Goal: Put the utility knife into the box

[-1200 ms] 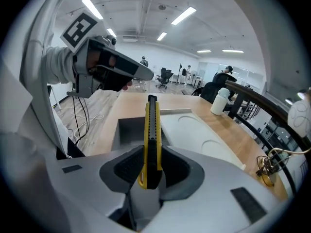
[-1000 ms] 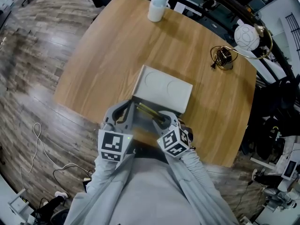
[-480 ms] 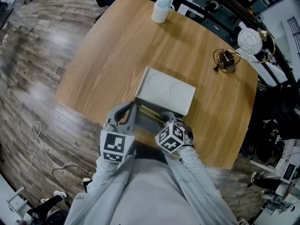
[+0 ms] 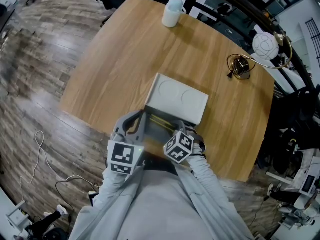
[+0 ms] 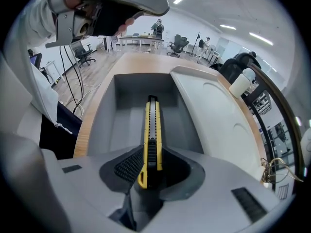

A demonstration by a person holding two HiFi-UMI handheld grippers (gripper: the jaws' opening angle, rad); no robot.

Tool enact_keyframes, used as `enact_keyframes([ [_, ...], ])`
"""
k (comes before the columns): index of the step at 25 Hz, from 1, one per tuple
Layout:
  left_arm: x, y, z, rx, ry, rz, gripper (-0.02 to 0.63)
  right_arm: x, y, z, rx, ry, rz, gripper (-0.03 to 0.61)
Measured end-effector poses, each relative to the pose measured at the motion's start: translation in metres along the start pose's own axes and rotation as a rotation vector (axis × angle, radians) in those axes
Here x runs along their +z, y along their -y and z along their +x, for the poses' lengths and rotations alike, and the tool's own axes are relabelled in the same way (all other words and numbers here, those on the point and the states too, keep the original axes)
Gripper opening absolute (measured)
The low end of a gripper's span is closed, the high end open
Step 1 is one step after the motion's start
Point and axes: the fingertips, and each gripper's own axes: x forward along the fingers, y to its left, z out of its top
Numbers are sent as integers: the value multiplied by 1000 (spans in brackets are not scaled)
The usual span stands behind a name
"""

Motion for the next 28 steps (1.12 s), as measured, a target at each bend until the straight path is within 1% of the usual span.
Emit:
enact_keyframes([
  [4,2,-3,-2,3,6,0,18,1,-1,0,2,2,6,126],
  [14,5,0,-3,6,12,8,18,8,-2,-8,43,68,96,133],
  [20,11,1,-3,4,20,17,18,20,7,-27,8,160,173,133],
  [28,22,6,-3,1,43,33,18,36,30,-72,-45,332,320,135],
])
